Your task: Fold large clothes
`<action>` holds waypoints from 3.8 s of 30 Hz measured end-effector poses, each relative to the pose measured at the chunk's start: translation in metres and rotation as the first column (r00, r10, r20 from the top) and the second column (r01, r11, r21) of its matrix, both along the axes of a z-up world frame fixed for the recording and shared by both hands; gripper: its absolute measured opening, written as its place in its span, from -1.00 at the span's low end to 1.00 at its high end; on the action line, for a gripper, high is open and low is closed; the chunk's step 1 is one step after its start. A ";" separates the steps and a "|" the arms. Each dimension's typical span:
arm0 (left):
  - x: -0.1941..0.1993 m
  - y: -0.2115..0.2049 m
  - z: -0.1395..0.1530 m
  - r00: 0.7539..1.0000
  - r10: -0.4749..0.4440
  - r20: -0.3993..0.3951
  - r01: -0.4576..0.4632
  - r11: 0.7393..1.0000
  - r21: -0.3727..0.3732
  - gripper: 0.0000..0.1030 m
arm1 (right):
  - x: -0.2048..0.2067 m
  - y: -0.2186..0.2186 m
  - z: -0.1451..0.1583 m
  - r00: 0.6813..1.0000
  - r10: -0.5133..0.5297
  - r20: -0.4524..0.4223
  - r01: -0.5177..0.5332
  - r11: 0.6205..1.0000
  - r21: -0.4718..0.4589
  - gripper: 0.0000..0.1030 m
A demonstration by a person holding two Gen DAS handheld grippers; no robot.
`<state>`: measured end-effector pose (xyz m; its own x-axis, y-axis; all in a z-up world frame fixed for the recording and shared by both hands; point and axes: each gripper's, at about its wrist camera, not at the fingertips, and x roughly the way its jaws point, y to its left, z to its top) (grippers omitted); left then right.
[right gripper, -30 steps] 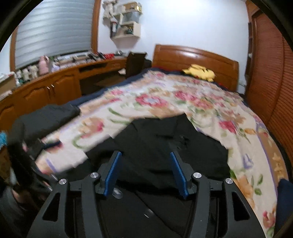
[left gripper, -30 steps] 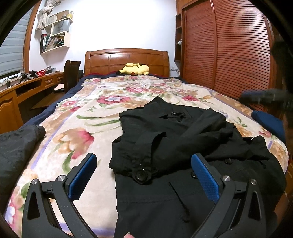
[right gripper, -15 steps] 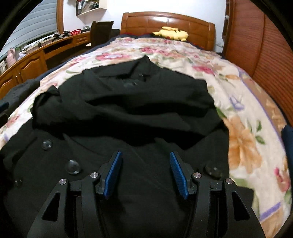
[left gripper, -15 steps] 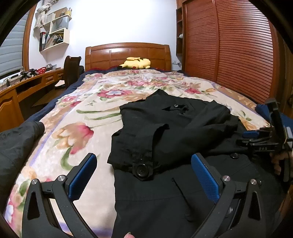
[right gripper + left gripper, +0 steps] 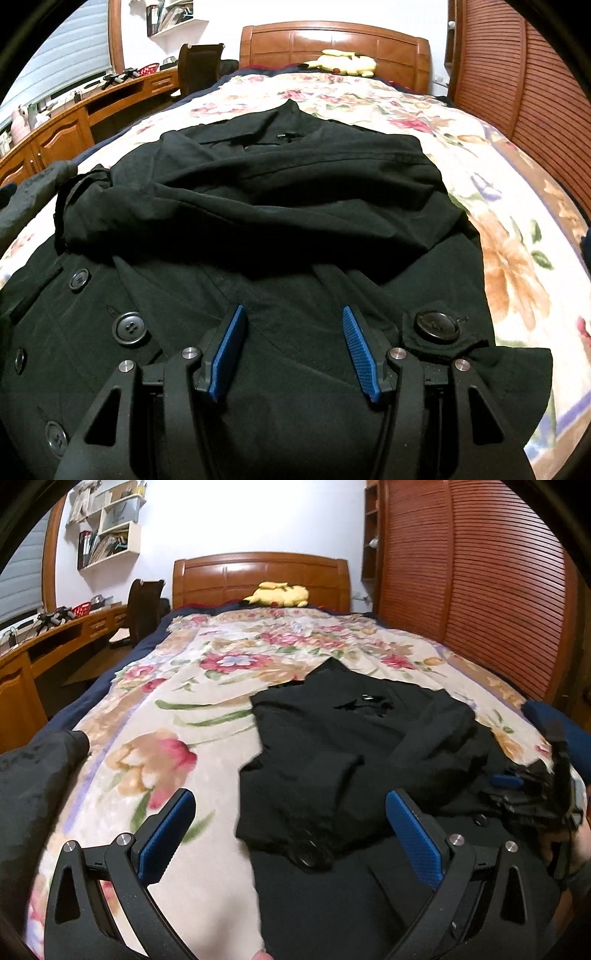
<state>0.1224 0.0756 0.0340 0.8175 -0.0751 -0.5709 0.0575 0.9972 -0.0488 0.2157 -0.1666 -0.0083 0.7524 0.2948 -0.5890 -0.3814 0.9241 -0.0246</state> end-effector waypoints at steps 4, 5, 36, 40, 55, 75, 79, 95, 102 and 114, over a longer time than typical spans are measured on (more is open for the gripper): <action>0.034 0.014 0.002 0.998 0.023 -0.062 -0.025 0.999 -0.028 1.00 | 0.004 -0.009 -0.002 1.000 -0.002 0.010 0.002 1.000 0.000 0.11; 0.043 0.016 0.002 0.997 0.028 -0.073 -0.030 0.999 -0.026 1.00 | 0.002 -0.013 -0.003 1.000 -0.003 0.013 0.003 1.000 -0.001 0.11; 0.091 -0.023 -0.030 0.958 -0.062 -0.282 0.076 0.996 0.038 -0.80 | -0.002 -0.025 -0.002 1.000 0.002 0.020 -0.002 1.000 0.002 0.11; 0.051 -0.024 -0.009 0.978 -0.076 -0.195 0.089 0.994 0.059 -0.81 | -0.002 -0.024 -0.002 1.000 -0.001 0.023 0.001 1.000 -0.001 0.11; -0.057 -0.030 -0.001 0.986 -0.130 -0.105 0.135 0.990 0.044 -0.80 | -0.007 -0.023 0.003 0.999 -0.030 0.017 0.031 0.999 -0.040 0.11; -0.076 -0.025 0.006 0.995 -0.098 -0.025 0.100 0.988 0.118 0.12 | -0.068 -0.058 0.005 0.999 0.002 0.035 -0.003 1.000 0.017 0.11; -0.064 -0.020 -0.003 0.996 -0.070 -0.060 0.072 0.997 0.038 0.12 | -0.077 -0.052 0.009 0.999 0.023 0.046 -0.022 1.000 -0.016 0.11; -0.089 -0.043 -0.028 0.985 -0.134 -0.105 0.137 0.990 0.020 -0.86 | -0.084 -0.048 0.010 0.998 0.043 0.047 -0.041 0.999 -0.032 0.11; -0.126 -0.060 -0.031 0.982 -0.175 -0.077 0.179 0.982 0.058 -0.86 | -0.084 -0.046 0.009 0.997 0.051 0.055 -0.049 0.998 -0.039 0.11; -0.149 -0.038 -0.010 0.994 -0.106 0.029 0.105 0.994 0.027 0.12 | -0.084 -0.047 0.011 0.996 0.065 0.061 -0.063 0.998 -0.030 0.11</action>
